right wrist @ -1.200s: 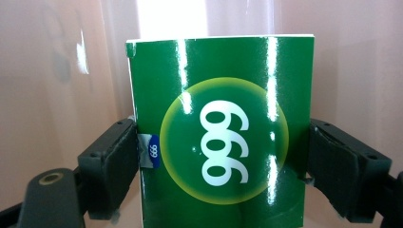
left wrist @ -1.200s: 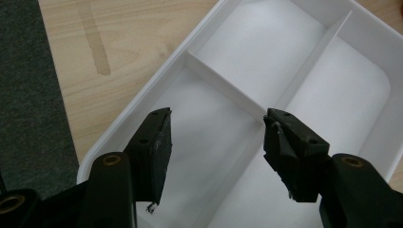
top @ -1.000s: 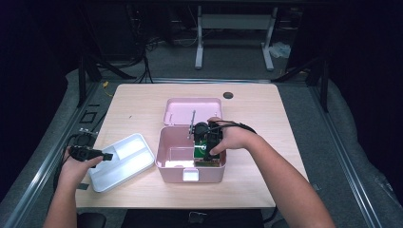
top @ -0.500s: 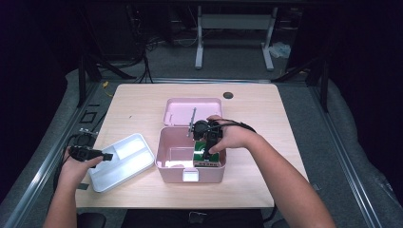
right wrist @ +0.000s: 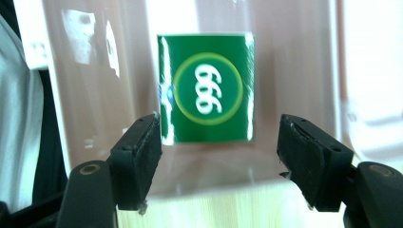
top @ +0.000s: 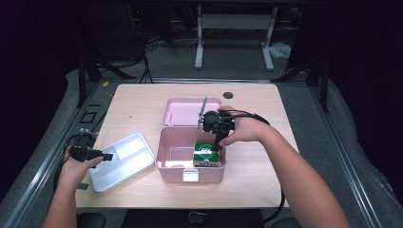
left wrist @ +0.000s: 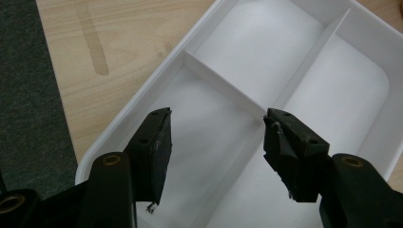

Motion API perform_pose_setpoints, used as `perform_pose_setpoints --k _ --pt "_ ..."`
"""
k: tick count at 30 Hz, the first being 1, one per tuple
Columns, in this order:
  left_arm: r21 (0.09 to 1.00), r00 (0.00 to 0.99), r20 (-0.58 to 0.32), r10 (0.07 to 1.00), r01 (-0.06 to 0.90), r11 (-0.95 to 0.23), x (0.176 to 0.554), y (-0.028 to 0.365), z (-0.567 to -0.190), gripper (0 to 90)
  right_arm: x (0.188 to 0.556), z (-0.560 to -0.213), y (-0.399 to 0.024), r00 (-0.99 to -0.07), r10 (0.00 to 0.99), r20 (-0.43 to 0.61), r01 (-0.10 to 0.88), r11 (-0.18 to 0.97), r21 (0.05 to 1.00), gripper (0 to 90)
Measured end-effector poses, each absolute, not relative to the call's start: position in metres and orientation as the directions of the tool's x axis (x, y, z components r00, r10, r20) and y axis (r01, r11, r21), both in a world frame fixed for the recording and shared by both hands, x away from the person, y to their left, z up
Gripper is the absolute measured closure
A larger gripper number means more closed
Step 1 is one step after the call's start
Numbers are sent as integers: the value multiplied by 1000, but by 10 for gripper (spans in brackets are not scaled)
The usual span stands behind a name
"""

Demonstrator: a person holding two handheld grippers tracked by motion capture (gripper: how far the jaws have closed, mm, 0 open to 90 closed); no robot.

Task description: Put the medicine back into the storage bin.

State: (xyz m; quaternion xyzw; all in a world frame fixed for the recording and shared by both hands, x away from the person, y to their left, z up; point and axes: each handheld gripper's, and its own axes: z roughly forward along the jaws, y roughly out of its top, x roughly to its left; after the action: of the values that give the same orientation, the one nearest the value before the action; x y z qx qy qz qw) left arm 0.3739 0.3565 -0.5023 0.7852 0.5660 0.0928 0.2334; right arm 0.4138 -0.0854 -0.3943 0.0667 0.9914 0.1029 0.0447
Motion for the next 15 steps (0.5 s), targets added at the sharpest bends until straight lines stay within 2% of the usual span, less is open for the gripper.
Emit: perform_pose_setpoints --k 8,15 --pt "467 341 -120 932 848 -250 374 355 -504 430 417 -392 -119 -971 224 -88 198 950 239 340" --pt "462 335 -119 935 852 -247 374 355 -505 430 427 -404 -155 -930 352 -102 316 911 263 346"
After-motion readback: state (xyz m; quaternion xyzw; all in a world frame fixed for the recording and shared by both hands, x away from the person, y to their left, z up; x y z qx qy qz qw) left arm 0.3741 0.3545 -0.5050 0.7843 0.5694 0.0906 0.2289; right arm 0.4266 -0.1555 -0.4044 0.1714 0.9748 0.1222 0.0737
